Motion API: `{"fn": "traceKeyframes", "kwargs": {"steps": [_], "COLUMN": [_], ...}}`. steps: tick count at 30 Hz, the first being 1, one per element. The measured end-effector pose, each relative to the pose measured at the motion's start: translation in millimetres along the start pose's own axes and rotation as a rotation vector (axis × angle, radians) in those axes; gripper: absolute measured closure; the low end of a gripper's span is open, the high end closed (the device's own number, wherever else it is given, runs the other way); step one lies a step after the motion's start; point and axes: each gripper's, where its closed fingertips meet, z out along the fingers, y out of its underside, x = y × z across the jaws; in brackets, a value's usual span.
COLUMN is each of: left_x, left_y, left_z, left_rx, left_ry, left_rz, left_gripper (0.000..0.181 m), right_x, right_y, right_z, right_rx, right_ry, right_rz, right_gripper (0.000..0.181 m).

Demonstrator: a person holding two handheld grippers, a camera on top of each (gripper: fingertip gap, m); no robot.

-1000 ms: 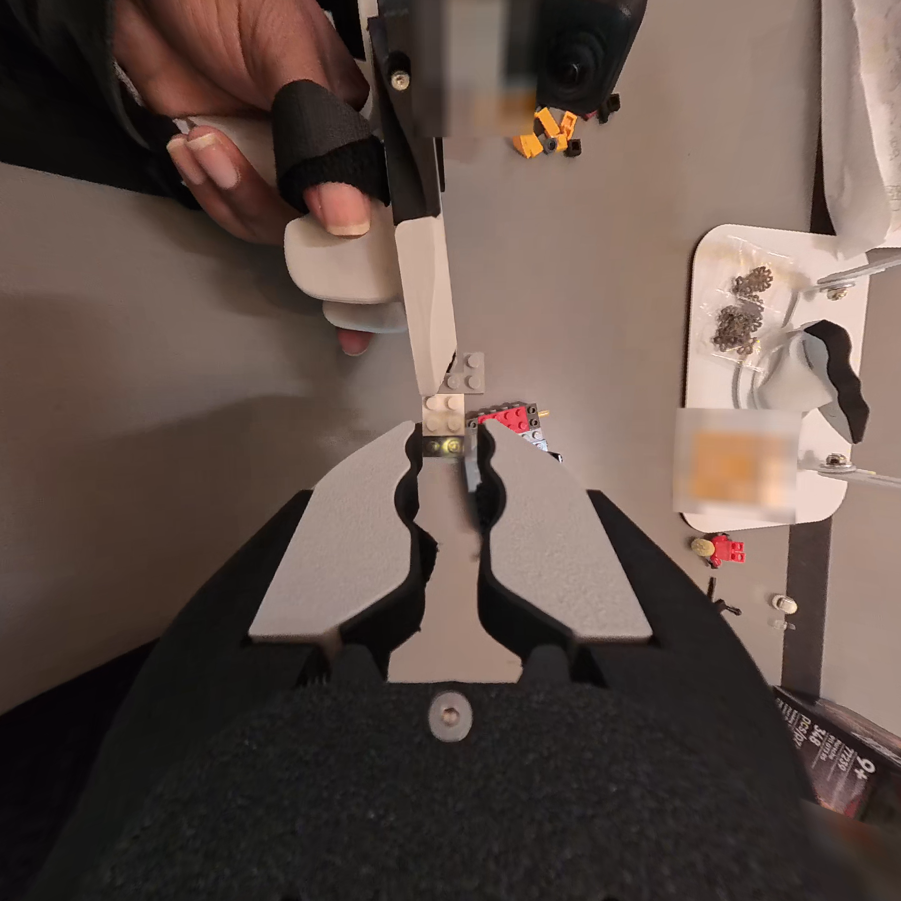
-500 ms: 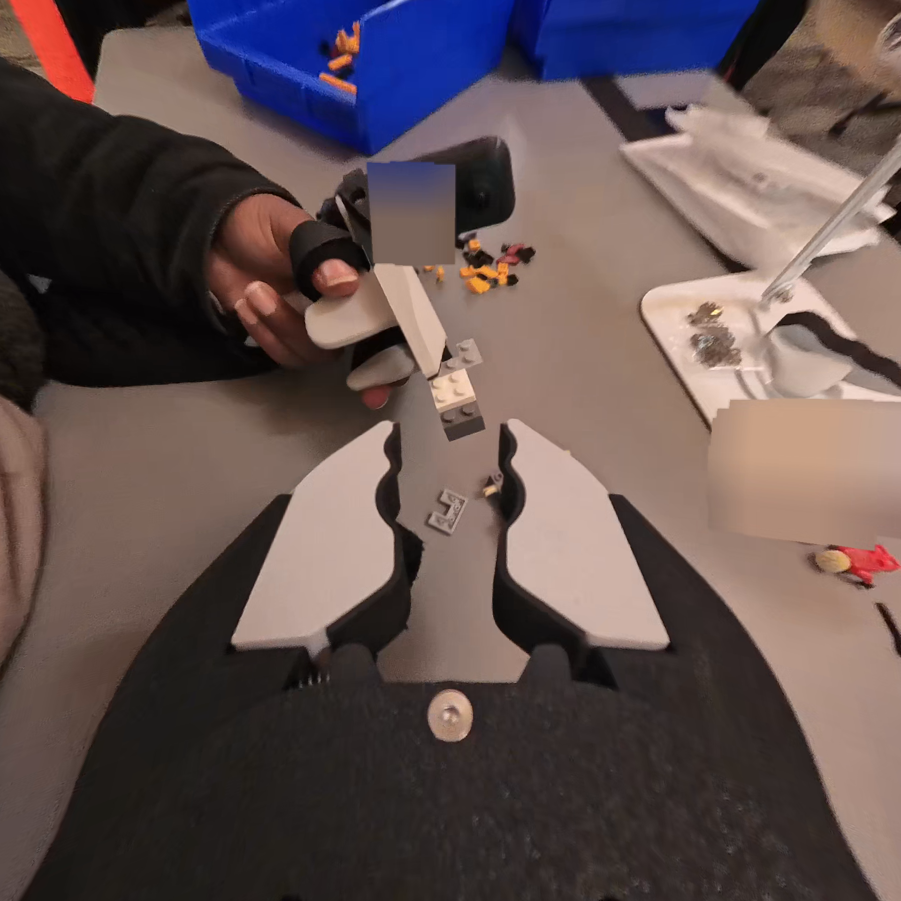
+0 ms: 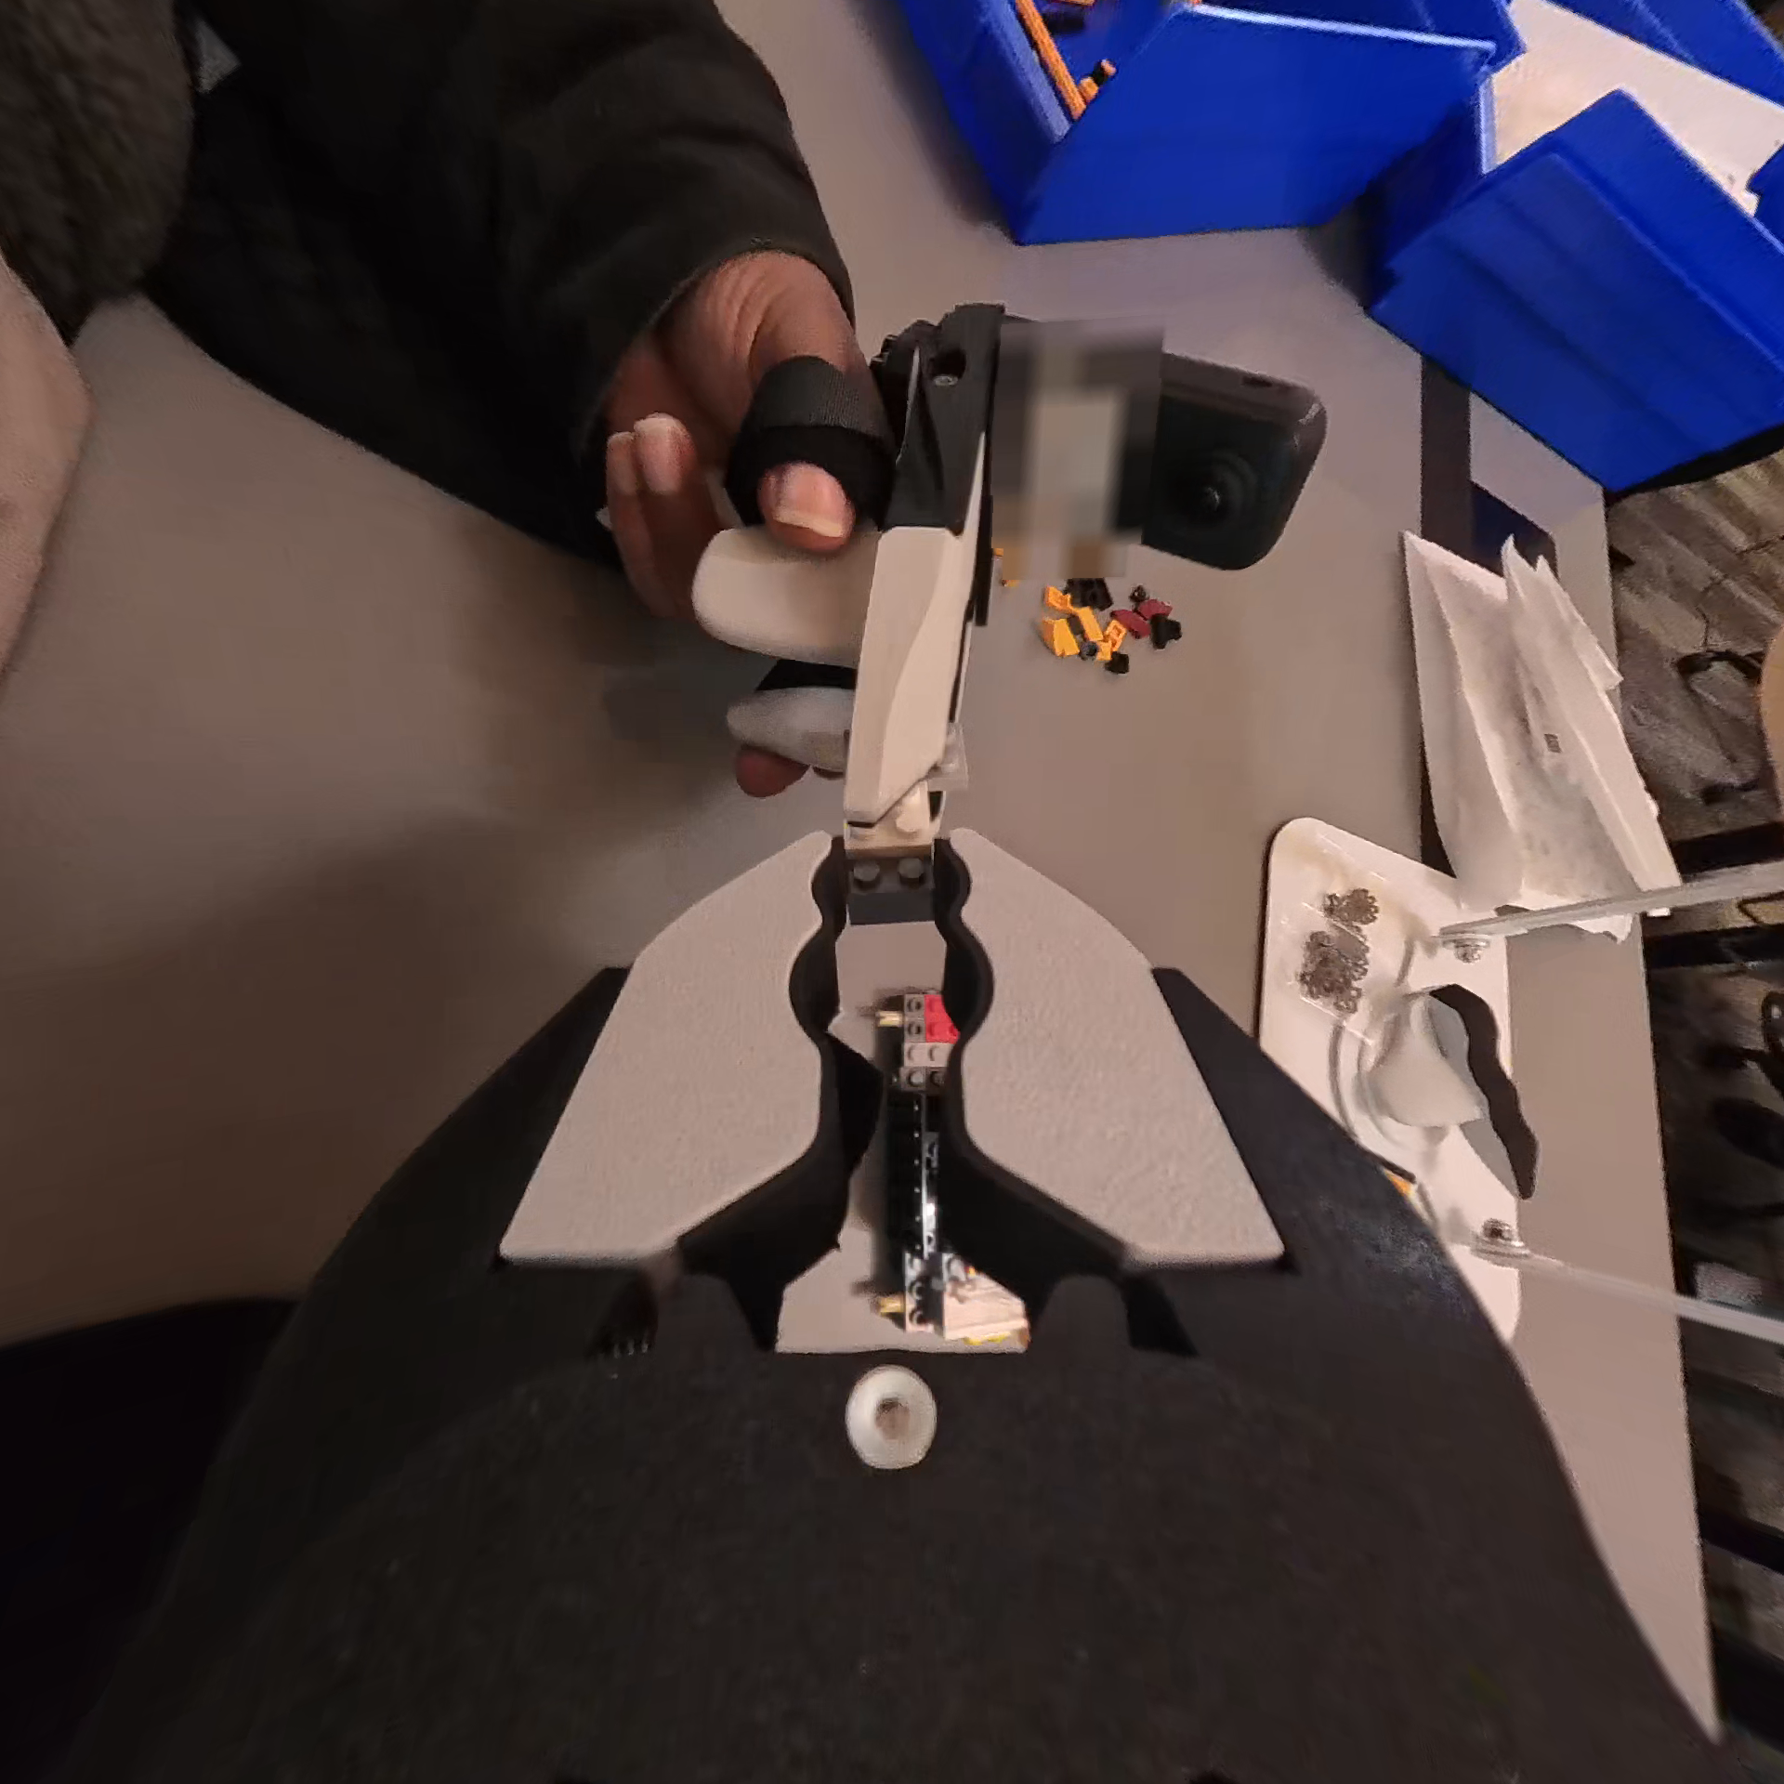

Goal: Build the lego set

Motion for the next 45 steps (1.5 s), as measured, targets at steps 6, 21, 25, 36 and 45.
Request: {"fn": "traceKeyframes", "kwargs": {"steps": [6, 21, 25, 36, 45], "left_x": [-19.4, -43.4, -38.8, -49.2, -57.7], "left_y": [-14.3, 6.0, 10.1, 47.1, 45.3], "left_z": [-14.2, -10.7, -8.2, -17.0, -25.5], "left_rx": [0.075, -0.049, -0.080, -0.446, -0.477], "left_ry": [-0.109, -0.238, -0.206, -0.387, -0.460], "left_rz": [-0.008, -0.059, -0.059, 0.164, 0.216], "left_gripper": [0.165, 0.166, 0.163, 0.153, 0.154], "right_x": [-3.0, -3.1, -16.9, -71.5, -63.6], "right_y": [33.4, 37.9, 35.6, 53.6, 67.8], "right_z": [9.7, 30.4, 27.8, 34.3, 45.1], "right_rx": [0.009, 0.097, 0.078, -0.096, -0.119], "right_ry": [0.004, 0.192, 0.098, -0.336, -0.305], "right_rz": [0.389, 0.406, 0.296, 0.142, 0.251], "right_gripper": [0.157, 0.158, 0.164, 0.164, 0.153]}}
